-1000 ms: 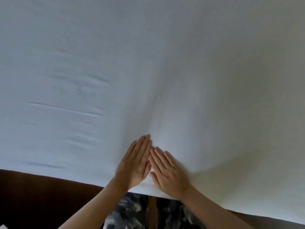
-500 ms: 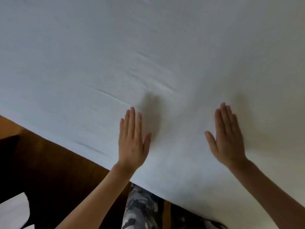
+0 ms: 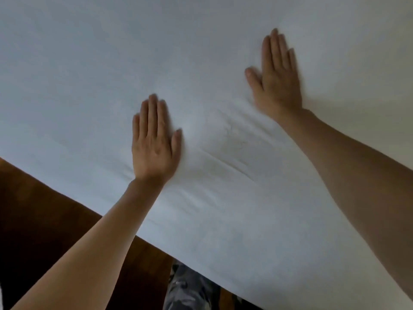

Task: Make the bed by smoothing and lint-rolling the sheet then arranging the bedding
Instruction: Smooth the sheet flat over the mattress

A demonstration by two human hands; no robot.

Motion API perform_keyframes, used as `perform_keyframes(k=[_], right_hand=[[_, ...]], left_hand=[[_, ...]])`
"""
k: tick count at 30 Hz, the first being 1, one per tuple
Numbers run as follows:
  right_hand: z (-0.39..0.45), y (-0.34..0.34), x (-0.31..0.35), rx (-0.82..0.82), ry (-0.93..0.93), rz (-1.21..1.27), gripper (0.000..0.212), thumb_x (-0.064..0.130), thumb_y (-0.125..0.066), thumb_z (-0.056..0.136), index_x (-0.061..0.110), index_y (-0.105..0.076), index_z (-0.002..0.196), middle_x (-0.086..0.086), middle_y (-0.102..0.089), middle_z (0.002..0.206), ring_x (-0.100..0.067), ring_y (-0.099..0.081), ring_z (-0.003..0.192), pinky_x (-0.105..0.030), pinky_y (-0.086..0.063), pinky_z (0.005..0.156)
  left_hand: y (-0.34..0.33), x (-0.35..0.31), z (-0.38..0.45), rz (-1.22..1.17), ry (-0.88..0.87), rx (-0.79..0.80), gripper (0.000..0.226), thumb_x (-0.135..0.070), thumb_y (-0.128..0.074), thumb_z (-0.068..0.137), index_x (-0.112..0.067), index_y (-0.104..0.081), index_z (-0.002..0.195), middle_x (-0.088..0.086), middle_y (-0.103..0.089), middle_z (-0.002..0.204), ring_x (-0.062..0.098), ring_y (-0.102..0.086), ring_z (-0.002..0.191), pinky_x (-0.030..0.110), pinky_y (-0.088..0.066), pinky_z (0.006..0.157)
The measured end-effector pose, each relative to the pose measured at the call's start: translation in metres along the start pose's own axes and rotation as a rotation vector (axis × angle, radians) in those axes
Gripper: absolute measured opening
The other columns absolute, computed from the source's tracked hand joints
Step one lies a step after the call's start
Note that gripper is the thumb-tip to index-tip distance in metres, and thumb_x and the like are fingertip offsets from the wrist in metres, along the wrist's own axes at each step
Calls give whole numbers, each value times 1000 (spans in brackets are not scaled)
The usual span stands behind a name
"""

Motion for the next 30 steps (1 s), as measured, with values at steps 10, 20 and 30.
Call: perform_keyframes(k=[10, 20, 30], right_hand=[[-107, -48, 135, -33, 262, -42, 70, 46, -29, 101, -7, -25, 147, -25, -22, 155, -33, -18, 146, -45, -20, 118], [-184, -78, 210, 93, 507, -139, 75, 52, -19, 101, -2, -6, 152, -19, -3, 160, -29, 1, 149, -40, -10, 121], [-262, -105, 255, 162, 727, -162, 66, 41, -21, 103, 0, -6, 152, -17, -3, 160, -28, 1, 149, -38, -8, 122]], left_hand=[[2, 36, -95, 8, 104, 88, 66, -41, -17, 101, -1, -9, 153, 16, -4, 161, 28, 0, 150, 39, 1, 122], [-3, 65, -161, 34, 171, 38, 64, -38, -18, 102, 2, -11, 152, 20, -8, 160, 30, -2, 150, 44, -4, 122], [1, 92, -200, 47, 152, 90, 60, -31, -18, 103, 2, -9, 152, 20, -4, 160, 33, -4, 149, 47, -7, 122]])
Point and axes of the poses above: each hand's wrist, its own z-axis towards the middle knuckle, its own y-axis out of the back of the hand, x = y × z, the point moved 4 cm from there along z, towards the middle knuckle
